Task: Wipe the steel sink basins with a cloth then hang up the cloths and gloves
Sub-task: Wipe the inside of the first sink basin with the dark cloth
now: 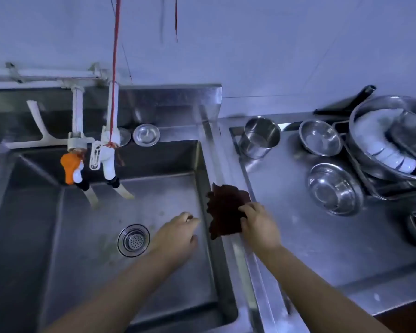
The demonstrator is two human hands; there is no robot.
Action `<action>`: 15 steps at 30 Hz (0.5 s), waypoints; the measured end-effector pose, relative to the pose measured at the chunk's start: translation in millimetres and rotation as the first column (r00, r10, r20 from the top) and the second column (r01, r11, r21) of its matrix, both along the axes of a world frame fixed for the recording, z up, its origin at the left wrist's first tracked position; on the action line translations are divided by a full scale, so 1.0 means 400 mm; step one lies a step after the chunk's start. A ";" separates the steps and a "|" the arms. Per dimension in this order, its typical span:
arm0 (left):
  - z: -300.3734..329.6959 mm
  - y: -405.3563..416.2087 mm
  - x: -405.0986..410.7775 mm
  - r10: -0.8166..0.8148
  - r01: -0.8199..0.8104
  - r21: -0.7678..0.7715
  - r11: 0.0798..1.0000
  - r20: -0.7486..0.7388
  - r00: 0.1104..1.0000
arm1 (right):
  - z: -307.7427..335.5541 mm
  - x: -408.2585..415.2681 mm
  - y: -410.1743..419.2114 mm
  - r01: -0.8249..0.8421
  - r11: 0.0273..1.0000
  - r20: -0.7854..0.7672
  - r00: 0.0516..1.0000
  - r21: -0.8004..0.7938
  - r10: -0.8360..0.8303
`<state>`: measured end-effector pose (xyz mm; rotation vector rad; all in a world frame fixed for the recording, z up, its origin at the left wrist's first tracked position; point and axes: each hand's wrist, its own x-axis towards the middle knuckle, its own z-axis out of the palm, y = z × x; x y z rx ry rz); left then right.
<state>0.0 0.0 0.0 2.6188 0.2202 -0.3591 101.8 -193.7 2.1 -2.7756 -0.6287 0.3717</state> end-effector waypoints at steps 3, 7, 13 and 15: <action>-0.020 -0.033 0.094 0.019 -0.017 -0.045 0.999 0.044 0.999 | -0.022 0.079 0.013 -0.039 0.997 -0.003 0.999 0.073 0.039; -0.041 -0.058 0.209 0.014 -0.011 -0.034 0.999 0.100 0.995 | -0.044 0.146 0.038 -0.132 0.990 0.003 0.991 0.055 0.132; -0.089 -0.090 0.262 0.125 -0.123 -0.021 0.992 0.094 0.988 | -0.082 0.187 0.030 -0.214 0.975 -0.007 0.977 0.051 0.215; -0.102 -0.093 0.260 0.173 -0.170 -0.040 0.985 0.093 0.981 | -0.086 0.188 0.023 -0.202 0.979 -0.010 0.979 0.028 0.203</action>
